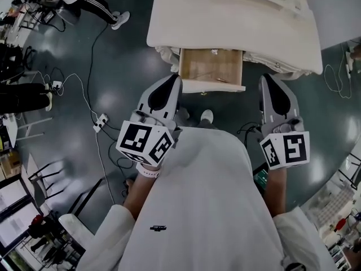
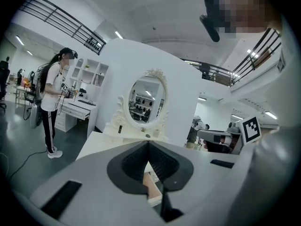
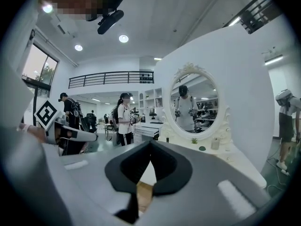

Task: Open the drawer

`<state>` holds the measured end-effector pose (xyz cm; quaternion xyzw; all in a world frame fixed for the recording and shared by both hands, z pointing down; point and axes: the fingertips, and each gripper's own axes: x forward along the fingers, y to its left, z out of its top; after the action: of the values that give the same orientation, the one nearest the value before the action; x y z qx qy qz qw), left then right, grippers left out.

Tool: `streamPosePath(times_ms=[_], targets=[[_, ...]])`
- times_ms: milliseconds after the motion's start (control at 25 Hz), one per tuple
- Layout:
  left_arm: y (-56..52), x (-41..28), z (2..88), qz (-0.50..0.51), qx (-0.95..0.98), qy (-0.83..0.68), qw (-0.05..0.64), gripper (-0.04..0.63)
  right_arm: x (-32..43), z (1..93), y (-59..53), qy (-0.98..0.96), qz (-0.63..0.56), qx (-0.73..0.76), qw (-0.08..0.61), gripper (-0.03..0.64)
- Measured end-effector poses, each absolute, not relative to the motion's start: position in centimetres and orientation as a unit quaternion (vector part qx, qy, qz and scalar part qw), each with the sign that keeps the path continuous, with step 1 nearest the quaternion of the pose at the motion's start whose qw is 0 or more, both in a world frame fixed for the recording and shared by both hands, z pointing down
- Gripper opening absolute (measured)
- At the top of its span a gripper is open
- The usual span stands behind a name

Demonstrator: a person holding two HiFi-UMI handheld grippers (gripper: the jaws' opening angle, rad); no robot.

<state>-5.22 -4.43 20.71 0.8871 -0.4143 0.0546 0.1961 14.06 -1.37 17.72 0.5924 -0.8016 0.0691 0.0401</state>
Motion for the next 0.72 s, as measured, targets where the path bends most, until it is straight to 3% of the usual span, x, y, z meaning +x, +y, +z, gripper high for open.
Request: streamPosePath(times_ms=[720], targets=[[-5.2, -6.4, 19.6, 0.045, 0.888, -0.416, 0.191, 0.009, 16.4, 16.1, 1.1, -0.761, 0.052, 0.646, 0.014, 0.011]])
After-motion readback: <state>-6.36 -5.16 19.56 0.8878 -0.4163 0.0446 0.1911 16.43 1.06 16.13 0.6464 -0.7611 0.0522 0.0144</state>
